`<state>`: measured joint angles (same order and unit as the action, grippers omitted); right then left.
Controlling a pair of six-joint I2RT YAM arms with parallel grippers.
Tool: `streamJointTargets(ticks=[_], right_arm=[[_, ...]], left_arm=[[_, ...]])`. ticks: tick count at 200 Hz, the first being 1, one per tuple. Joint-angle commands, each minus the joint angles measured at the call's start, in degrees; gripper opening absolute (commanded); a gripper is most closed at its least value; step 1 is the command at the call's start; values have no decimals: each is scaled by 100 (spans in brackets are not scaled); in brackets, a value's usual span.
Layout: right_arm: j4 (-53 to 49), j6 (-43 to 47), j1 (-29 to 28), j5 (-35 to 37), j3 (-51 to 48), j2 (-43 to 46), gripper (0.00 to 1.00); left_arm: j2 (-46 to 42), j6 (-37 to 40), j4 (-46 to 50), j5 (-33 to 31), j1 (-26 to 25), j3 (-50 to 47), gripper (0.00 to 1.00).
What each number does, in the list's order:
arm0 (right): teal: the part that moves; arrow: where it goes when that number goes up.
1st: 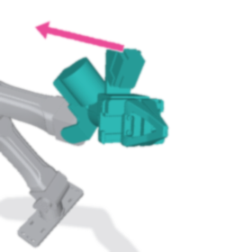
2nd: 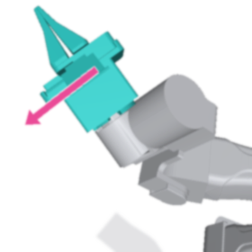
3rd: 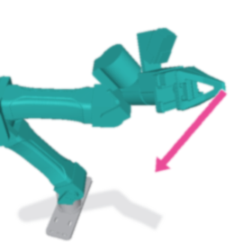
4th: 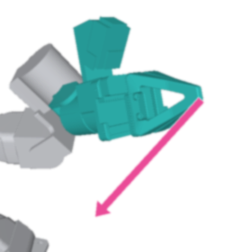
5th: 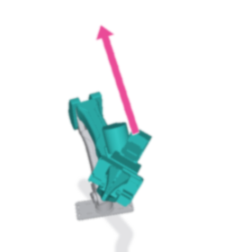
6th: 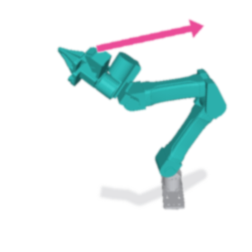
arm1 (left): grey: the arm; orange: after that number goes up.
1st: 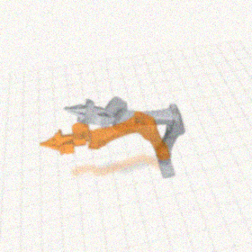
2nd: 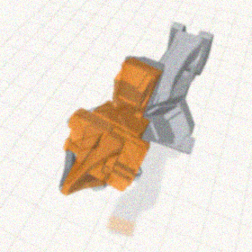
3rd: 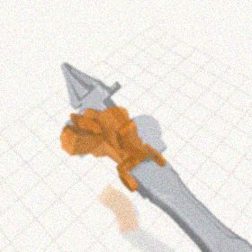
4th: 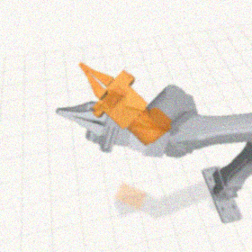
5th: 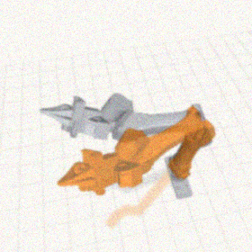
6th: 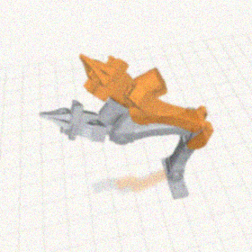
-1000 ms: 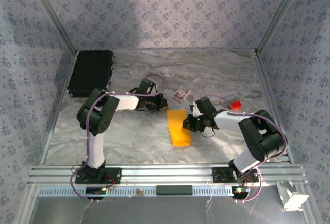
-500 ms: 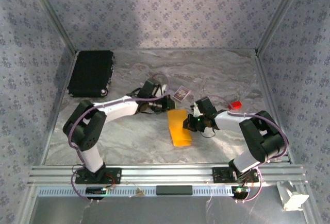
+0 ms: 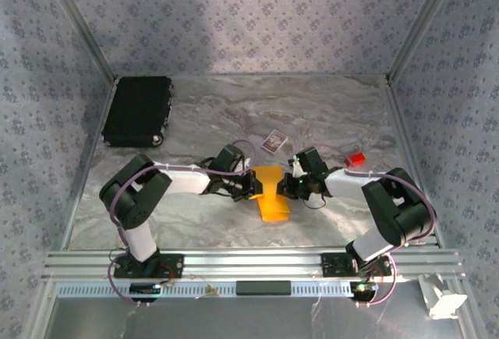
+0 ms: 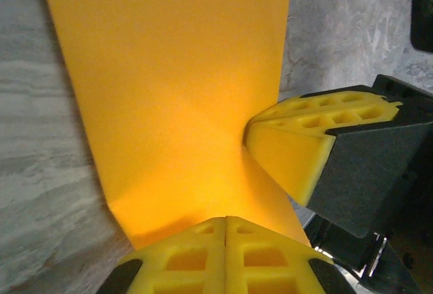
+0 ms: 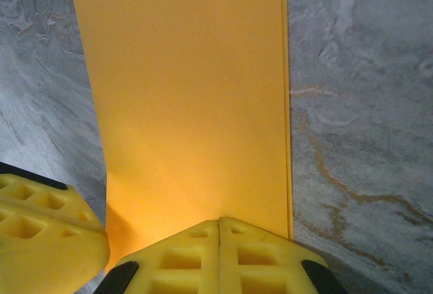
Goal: Fold a paper plane with a square sheet of paper (pick it up from the middle)
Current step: First fold the square sheet of paper in half at the center of the table.
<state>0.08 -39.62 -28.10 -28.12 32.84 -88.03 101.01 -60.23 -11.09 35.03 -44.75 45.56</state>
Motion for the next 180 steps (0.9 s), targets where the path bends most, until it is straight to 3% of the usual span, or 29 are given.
streamJointTargets(ticks=[1, 101, 153, 180], right_arm=[[-729, -73, 46, 641, -331, -173, 0], [-688, -82, 49, 633, -354, -224, 0], [-738, -94, 57, 667, -331, -229, 0], [-714, -121, 42, 665, -340, -210, 0]], left_arm=[[147, -132, -403, 178, -42, 8, 6], [278, 804, 705, -479, -95, -473, 4], [-554, 496, 1509, -554, -209, 477, 4], [-540, 413, 1667, -479, -353, 732, 4]])
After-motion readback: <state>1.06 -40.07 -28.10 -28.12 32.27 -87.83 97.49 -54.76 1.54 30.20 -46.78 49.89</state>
